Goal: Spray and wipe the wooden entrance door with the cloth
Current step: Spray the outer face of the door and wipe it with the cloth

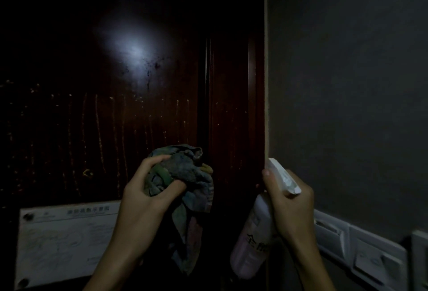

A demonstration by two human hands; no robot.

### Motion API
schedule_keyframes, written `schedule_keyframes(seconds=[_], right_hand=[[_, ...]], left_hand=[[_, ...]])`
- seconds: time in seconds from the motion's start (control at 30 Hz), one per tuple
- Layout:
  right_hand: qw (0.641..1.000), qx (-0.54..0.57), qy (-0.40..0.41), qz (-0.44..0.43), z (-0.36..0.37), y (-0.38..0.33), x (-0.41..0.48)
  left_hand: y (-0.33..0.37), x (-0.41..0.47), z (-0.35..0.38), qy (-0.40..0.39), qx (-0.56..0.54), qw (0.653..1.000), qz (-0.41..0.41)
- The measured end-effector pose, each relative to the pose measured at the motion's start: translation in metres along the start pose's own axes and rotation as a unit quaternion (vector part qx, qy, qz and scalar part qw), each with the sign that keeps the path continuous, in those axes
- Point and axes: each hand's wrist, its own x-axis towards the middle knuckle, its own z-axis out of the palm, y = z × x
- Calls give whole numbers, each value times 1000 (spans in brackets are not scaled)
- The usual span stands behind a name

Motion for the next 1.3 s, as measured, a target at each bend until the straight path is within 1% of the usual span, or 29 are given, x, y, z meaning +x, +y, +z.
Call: schedule_keyframes(seconds=[0.17, 0.27, 0.43, 0.67, 0.83, 1.0, 1.2, 1.3], right_hand=[[999, -47, -21, -1, -19, -9, -9], [999, -32, -10, 6, -30, -17, -14], [998, -44, -38, 12, -41, -24, -17], [999, -31, -33, 12, -50, -29, -21], [999, -38, -27, 8, -48, -24, -21], [998, -52, -43, 12, -46, -13, -18], [997, -64, -34, 39, -36, 16, -18], [995, -70, -56, 46, -32, 23, -15]], left_hand=[[17, -24, 8, 0, 8, 1000, 7], [22, -37, 12, 4, 10, 1000, 6], [30, -53, 14, 13, 23, 1000, 0], [33, -64, 13, 18, 31, 999, -7], [29, -65, 10, 22, 31, 999, -15], [20, -62, 6, 28, 35, 999, -22], [5, -53, 2, 31, 36, 999, -20], [-3, -47, 0, 26, 38, 999, -21]])
